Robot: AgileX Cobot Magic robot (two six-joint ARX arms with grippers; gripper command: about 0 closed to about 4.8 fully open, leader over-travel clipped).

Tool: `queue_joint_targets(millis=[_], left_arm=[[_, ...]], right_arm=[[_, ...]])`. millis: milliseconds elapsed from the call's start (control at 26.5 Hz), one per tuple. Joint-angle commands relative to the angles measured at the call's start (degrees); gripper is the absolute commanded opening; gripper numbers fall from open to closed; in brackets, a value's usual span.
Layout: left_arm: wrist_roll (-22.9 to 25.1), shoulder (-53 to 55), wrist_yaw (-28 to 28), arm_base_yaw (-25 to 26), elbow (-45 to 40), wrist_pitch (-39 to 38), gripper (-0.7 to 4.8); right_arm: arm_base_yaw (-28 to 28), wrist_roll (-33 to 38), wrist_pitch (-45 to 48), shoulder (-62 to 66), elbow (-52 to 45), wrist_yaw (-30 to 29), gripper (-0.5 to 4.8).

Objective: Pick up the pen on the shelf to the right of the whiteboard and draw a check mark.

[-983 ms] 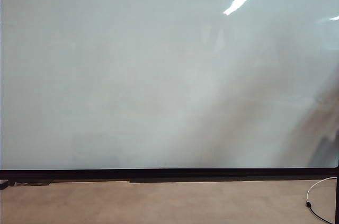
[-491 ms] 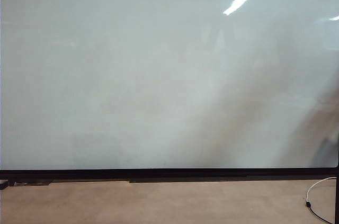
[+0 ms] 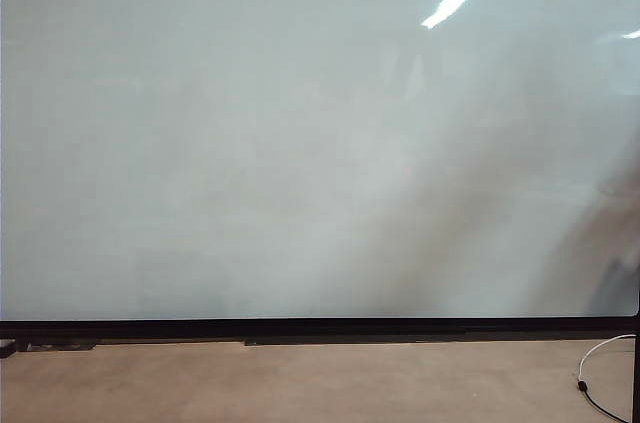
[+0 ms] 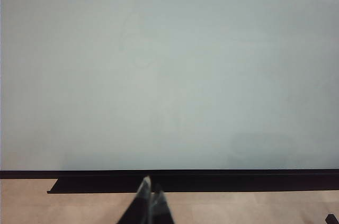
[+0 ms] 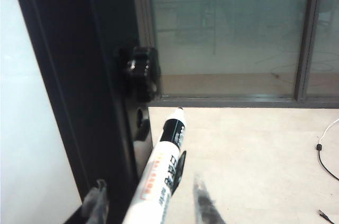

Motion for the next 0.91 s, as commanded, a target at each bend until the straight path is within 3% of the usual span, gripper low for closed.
queue_joint_targets(millis=[38, 302, 416, 529, 605, 680, 794, 907], left_arm=[[0.26, 0.02, 0.02, 0.0, 0.17, 0.72, -0.04], [0.26, 0.02, 0.02, 0.0, 0.17, 0.72, -0.04], [0.26, 0.02, 0.02, 0.0, 0.17, 0.72, -0.05], [0.26, 0.02, 0.0, 0.0, 0.17, 0.72, -0.04], [0.26, 0.02, 0.02, 0.0, 0.15, 0.72, -0.04], [0.26, 0.02, 0.02, 0.0, 0.17, 0.72, -0.05], [0.26, 0.02, 0.0, 0.0, 0.17, 0.72, -0.04], [0.26, 0.02, 0.02, 0.0, 0.17, 0.74, -0.04]], right_arm=[[-0.02, 0.13, 0.98, -0.35, 0.2, -0.13, 2.06], [-0.02, 0.13, 0.98, -0.35, 0.31, -0.15, 1.94], [-0.02, 0.13, 1.01, -0.35, 0.31, -0.28, 1.36], [0.02, 0.11, 1.01, -0.35, 0.31, -0.37, 1.34], [0.02, 0.11, 1.01, -0.35, 0.33, -0.42, 0.79], [0.02, 0.11, 1.01, -0.35, 0.33, -0.61, 0.7], [0.09, 0.13, 1.01, -0.37, 0.33, -0.98, 0.05], [0.09, 0.13, 1.01, -0.37, 0.33, -1.18, -0.06]])
